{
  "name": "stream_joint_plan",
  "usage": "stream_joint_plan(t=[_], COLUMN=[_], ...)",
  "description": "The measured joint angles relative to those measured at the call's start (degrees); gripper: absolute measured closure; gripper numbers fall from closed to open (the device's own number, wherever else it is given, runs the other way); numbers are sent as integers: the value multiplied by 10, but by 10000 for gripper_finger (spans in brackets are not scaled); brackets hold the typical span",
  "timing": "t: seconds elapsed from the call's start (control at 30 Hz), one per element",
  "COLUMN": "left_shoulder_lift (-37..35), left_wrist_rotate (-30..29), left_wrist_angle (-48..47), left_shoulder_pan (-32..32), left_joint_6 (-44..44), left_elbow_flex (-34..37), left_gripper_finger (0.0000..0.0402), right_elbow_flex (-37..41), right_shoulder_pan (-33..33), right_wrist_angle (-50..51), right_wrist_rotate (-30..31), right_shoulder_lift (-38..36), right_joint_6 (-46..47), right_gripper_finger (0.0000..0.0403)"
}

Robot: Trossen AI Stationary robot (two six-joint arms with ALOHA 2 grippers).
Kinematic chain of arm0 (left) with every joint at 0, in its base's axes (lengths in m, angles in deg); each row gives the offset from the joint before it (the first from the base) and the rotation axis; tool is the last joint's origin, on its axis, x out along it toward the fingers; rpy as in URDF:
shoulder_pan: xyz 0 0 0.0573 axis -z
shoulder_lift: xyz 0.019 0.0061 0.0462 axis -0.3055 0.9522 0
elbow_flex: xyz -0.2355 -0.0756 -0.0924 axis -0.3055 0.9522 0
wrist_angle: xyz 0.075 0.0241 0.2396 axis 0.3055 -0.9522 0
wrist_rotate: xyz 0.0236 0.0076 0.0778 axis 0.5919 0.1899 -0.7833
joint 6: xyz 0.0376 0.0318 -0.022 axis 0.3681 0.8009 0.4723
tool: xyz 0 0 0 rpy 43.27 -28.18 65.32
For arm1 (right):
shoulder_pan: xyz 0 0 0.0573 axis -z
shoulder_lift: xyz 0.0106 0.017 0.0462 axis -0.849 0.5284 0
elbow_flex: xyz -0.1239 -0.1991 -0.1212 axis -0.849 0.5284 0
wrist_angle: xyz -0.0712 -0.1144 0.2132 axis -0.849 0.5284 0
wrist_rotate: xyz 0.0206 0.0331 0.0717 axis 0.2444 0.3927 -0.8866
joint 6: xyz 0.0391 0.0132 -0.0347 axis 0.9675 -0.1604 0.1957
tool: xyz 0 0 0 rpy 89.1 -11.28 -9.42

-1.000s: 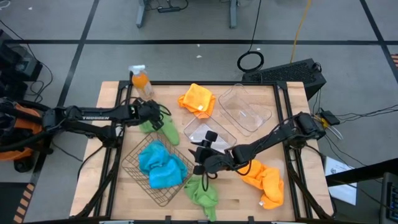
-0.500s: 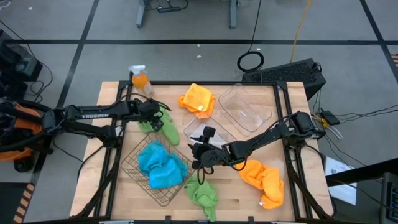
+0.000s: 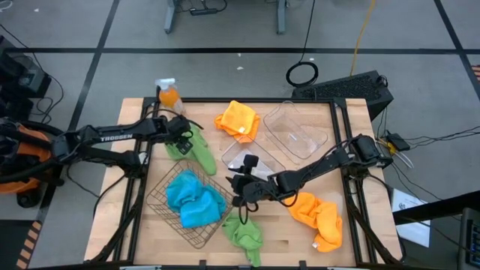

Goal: Sort microfiber towel by color & place in baskets
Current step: Put the top green microfiber towel into the top transparent bin

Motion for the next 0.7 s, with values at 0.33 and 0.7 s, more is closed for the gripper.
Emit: stream_joint_plan(t=[0.33,0.7], left_shoulder_lift=[51,163], left_wrist_rotate=[6,29], left_wrist_angle=[82,170], left_shoulder_pan=[-25,-38], left_joint_6=[30,57], left_elbow_flex=[28,27], left_gripper_finger=[76,116], right_elbow_flex=[0,0], right_shoulder_pan=[-20,-23], right_wrist_angle=[-2,-8], right_wrist_rotate=[1,3], right_shoulder_lift=[0,0], right_joint_6=[16,11], right_gripper_finger=[264,264])
